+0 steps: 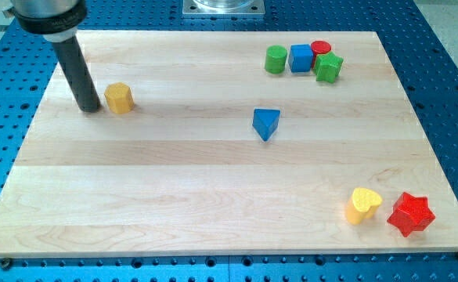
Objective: Push the hexagon into the yellow heart
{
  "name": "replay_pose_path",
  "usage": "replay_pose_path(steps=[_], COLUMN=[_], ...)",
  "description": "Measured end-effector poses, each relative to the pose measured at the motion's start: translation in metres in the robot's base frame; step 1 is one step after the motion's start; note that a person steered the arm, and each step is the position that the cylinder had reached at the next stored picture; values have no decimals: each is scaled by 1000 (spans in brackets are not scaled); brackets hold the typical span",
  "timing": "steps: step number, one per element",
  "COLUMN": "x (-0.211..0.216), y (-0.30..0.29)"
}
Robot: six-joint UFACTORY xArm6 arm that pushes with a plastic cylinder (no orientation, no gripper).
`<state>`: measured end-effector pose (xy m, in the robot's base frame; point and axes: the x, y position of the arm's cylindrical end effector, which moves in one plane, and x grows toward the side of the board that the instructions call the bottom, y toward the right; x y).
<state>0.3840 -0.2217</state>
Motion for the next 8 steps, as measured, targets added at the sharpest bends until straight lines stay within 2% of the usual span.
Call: replay_pose_path(steps=[2, 3, 4, 5, 6, 8], x=[-8, -33, -22, 17, 36, 37], y=[93, 70, 116, 177, 210, 238])
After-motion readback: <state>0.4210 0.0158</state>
